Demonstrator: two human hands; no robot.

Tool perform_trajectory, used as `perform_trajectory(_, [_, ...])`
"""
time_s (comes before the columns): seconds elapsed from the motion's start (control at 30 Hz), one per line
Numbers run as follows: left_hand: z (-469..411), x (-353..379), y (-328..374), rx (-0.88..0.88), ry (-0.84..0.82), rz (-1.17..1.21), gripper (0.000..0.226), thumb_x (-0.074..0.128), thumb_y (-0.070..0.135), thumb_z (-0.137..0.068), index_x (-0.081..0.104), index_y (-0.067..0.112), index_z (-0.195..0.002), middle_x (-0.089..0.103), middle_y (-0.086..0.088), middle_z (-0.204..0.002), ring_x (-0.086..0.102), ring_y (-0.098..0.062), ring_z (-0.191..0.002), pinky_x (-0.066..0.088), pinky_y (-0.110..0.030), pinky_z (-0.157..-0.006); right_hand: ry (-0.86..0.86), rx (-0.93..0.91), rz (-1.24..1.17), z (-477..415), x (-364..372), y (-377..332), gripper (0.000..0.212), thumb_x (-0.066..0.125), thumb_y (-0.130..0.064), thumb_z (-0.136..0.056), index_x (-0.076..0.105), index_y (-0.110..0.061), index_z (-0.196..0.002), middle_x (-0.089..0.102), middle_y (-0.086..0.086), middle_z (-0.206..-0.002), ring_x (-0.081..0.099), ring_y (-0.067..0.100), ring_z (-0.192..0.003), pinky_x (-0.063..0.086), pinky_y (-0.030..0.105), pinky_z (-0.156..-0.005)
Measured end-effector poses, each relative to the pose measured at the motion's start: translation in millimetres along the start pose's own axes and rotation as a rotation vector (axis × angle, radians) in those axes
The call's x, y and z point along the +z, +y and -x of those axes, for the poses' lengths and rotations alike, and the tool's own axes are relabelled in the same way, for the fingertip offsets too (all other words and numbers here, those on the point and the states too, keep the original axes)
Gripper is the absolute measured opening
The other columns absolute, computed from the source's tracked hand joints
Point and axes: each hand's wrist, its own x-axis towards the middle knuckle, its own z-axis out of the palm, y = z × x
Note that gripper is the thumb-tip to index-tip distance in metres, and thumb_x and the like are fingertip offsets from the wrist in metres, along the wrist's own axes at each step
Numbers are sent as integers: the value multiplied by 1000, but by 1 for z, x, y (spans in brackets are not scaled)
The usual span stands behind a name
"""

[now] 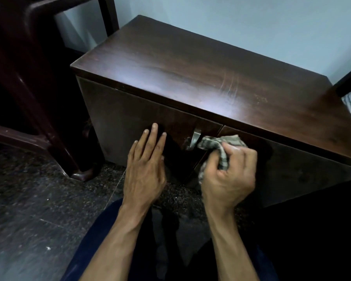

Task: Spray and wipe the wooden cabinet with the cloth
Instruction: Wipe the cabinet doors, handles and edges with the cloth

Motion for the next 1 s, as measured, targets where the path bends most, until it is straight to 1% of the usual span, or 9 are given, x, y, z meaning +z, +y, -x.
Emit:
perform_trajectory(0.17, [0, 0, -1, 22, 4, 8, 56, 49, 16, -97, 35, 13, -152, 14, -3, -166, 15, -21, -153, 28, -49, -118, -144, 107, 143, 19, 25, -10, 14, 71, -9, -80, 73, -14, -92, 68, 5, -89, 68, 27, -72, 54, 35, -55])
perform_trajectory(0.23, [0, 0, -3, 13, 2, 15, 55, 49, 17, -97, 37, 12, -151, 15, -3, -165, 16, -21, -153, 28, -49, -118, -140, 108, 103, 22, 31, -12, 16, 70, -8, -83, 76, -13, -97, 72, 5, -95, 71, 24, -77, 56, 31, -61])
perform_trajectory(0.37, [0, 2, -1, 7, -5, 36, 55, 48, 18, -98, 37, 11, -151, 15, -4, -165, 16, -20, -153, 28, -48, -118, -111, 188, -142, 34, 33, -22, 25, 62, -5, -90, 76, -1, -111, 75, 12, -110, 68, 10, -102, 48, 8, -92])
perform_trajectory(0.5, [-1, 1, -3, 11, 7, 35, 54, 48, 17, -97, 38, 12, -150, 16, -3, -165, 18, -21, -152, 29, -48, -118, -100, 523, -422, 32, 26, -43, 41, 64, -4, -86, 64, -6, -127, 75, 4, -114, 70, 7, -110, 52, 18, -94])
perform_trajectory(0.57, [-1, 1, -1, 5, 5, 30, 54, 49, 16, -97, 38, 12, -150, 16, -4, -165, 18, -21, -152, 28, -48, -118, -85, 590, -490, 25, 26, -41, 40, 64, 3, -85, 63, -9, -122, 74, -3, -106, 71, 2, -104, 50, 13, -89])
perform_trajectory(0.67, [-1, 2, 0, -2, 10, 41, 54, 48, 15, -98, 38, 11, -150, 16, -4, -165, 17, -21, -153, 27, -48, -119, -190, 461, -419, 25, 23, -30, 30, 63, 10, -87, 64, -7, -112, 73, 0, -104, 70, 3, -103, 52, 14, -89])
perform_trajectory(0.77, [-1, 3, 0, 2, 16, 45, 55, 48, 13, -96, 38, 10, -150, 16, -5, -165, 18, -21, -152, 29, -49, -117, -304, 335, -296, 28, 20, -25, 26, 59, 1, -88, 63, -8, -113, 72, 5, -108, 69, 11, -100, 51, 13, -89])
perform_trajectory(0.93, [-1, 0, -3, 23, 8, 35, 59, 51, 10, -94, 38, 12, -150, 17, -4, -165, 20, -22, -152, 32, -51, -115, -247, 598, -439, 11, 19, -36, 27, 62, 10, -87, 64, -13, -103, 74, -7, -97, 70, -1, -94, 49, 8, -83])
perform_trajectory(1.0, [-2, -1, -5, 28, -2, 26, 60, 52, 8, -93, 37, 13, -151, 17, -3, -165, 20, -23, -152, 32, -51, -115, -229, 591, -426, 14, 20, -35, 28, 61, 10, -88, 62, -15, -99, 72, -11, -95, 69, -3, -94, 49, 10, -84])
